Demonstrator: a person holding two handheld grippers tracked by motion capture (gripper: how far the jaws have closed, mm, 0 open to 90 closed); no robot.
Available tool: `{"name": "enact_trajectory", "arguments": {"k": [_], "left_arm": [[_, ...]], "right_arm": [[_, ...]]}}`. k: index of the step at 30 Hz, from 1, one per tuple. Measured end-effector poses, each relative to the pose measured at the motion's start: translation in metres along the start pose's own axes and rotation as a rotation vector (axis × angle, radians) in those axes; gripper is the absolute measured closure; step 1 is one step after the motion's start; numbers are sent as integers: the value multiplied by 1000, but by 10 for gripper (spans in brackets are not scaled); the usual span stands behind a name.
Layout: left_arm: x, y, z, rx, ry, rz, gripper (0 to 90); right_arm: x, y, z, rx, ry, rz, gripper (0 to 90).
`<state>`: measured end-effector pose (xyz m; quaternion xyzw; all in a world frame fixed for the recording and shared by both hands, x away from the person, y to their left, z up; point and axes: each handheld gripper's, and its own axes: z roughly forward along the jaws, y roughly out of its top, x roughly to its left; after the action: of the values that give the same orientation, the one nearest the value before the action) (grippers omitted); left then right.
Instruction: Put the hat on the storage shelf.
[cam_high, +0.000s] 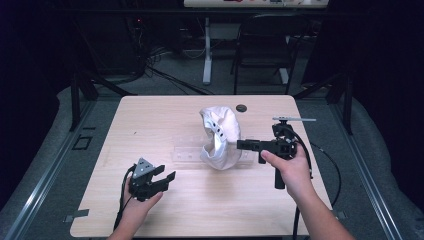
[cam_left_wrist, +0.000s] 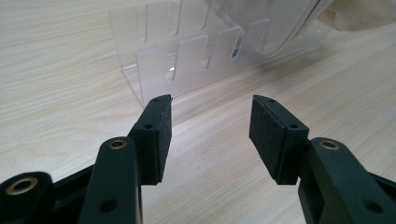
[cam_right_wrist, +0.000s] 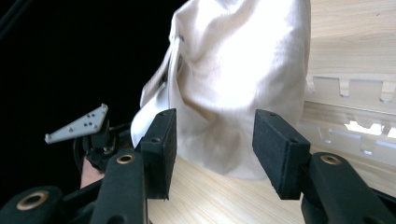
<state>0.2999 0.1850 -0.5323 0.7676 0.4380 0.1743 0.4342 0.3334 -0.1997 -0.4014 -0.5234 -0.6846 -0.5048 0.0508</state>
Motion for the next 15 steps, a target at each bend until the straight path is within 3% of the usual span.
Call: {"name": "enact_trajectory", "arguments": {"k": [8, 15], "left_arm": [[0, -1, 1, -2, 0, -4, 497], [1, -2, 1, 2, 1, -6, 497]], "right_arm": [[0, -18, 3, 1, 0, -20, 501], [-2, -35, 7, -11, -33, -27, 493]]}}
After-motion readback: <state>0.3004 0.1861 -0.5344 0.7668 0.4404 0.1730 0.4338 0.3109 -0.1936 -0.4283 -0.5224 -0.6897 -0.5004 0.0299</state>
